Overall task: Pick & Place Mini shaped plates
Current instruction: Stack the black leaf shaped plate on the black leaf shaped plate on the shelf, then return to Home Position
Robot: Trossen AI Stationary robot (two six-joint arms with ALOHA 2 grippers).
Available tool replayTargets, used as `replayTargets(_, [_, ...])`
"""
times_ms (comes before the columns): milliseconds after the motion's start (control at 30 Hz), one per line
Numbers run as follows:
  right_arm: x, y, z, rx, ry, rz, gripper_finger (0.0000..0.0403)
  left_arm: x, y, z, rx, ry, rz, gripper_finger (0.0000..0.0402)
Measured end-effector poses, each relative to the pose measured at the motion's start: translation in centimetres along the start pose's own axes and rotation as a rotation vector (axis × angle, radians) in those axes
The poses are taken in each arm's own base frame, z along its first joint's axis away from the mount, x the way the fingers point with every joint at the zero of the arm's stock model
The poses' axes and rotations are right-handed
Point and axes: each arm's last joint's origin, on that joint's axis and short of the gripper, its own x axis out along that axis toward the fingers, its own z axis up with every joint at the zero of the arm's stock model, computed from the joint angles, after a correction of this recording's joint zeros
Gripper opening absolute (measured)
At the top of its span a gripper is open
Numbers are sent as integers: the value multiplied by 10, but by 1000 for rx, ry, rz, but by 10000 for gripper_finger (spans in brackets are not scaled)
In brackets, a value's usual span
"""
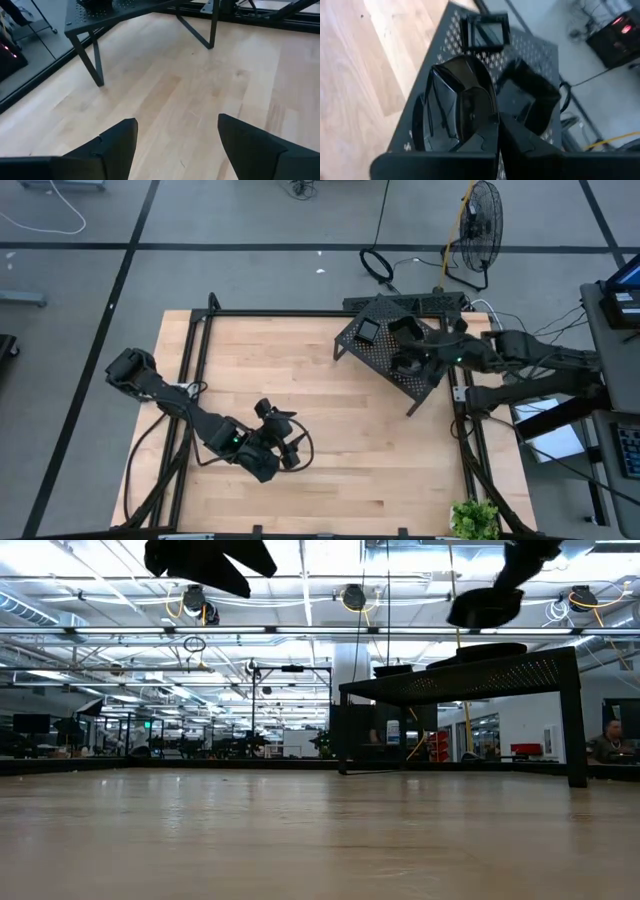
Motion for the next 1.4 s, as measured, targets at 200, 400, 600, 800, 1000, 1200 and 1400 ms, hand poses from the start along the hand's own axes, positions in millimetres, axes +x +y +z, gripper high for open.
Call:
replayTargets(200, [4, -6, -17, -11, 35, 34, 0, 0, 0, 1, -7, -5, -3, 260])
replayTargets(400, [15, -2, -20, -43, 27, 31, 27, 0, 0, 1, -5, -6, -4, 250])
replayTargets(600, [17, -3, -17, -27, -15, -40, 100, 0, 0, 1, -7, -7, -5, 261])
replayTargets(800, [4, -6, -12, 35, -145, 15, 140, 2, 1, 2, 174, -4, 1, 270])
replayTargets(1000, [-24, -12, -7, 107, -344, 242, 144, 0, -3, -2, 268, 62, -104, 262])
replayTargets(1200, [-32, -15, -21, 82, -386, 353, 143, -40, 23, 8, 322, -26, -102, 251])
replayTargets(1400, [-8, -6, -50, 33, -414, 343, 145, -59, 92, -22, 199, -277, -416, 258])
